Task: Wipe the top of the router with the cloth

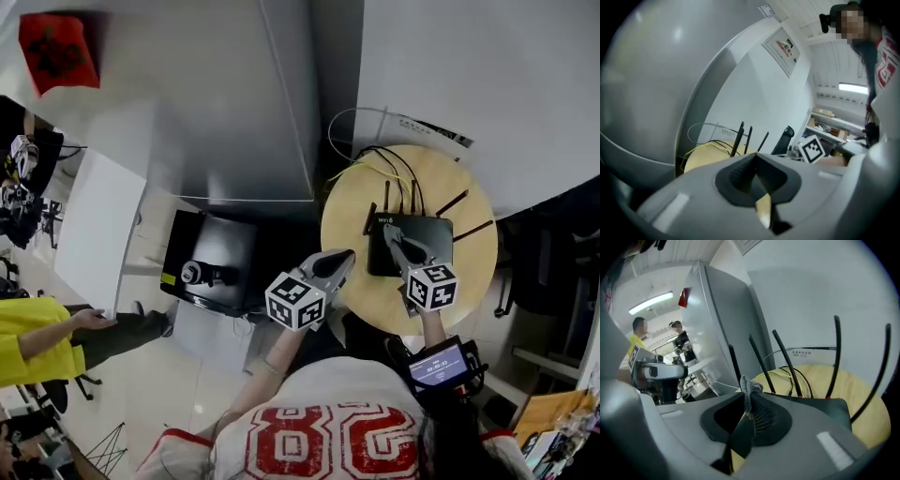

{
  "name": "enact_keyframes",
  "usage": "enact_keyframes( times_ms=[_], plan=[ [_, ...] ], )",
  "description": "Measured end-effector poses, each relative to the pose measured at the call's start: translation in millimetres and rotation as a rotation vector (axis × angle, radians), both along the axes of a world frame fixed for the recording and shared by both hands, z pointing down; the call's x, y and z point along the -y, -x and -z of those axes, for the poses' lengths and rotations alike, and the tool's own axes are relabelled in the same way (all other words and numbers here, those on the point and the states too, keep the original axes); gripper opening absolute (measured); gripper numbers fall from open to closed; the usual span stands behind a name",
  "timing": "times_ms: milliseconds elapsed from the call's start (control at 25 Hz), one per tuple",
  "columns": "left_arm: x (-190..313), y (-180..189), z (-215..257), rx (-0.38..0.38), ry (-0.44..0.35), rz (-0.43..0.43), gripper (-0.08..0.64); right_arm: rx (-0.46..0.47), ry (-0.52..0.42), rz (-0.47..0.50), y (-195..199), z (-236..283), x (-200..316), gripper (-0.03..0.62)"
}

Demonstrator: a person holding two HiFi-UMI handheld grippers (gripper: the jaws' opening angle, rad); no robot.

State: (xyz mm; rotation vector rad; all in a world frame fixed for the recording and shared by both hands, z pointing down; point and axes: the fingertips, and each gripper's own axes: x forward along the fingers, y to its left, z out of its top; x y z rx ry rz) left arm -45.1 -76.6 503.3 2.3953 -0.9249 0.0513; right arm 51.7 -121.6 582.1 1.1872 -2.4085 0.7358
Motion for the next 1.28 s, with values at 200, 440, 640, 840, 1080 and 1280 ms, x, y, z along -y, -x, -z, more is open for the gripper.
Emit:
enact_keyframes(
  times_ms=[200,440,640,840,1080,1280],
  plan=[
    [-9,-9,-10,0.036,0.037,0.096,0.0,-0.103,0.011,0.185,2,-26,26,0.037],
    [-22,-7,-14,0.064,0.065,0.197,0.0,-0.21,0.008,0.326,7,-49,48,0.037],
    [-29,-5,-19,0.077,0.085,0.236,0.0,-0.293,0.018,0.406,7,-66,39,0.037],
    [-29,-9,-17,0.073,0.075,0.236,0.0,-0.34,-0.009,0.474,9,-65,10,0.037],
    [-26,-20,-13,0.072,0.054,0.187,0.0,-0.277,0.023,0.459,8,-66,-28,0.037],
    [-23,-26,-8,0.067,0.04,0.148,0.0,-0.262,0.049,0.464,9,-65,-62,0.037]
  ],
)
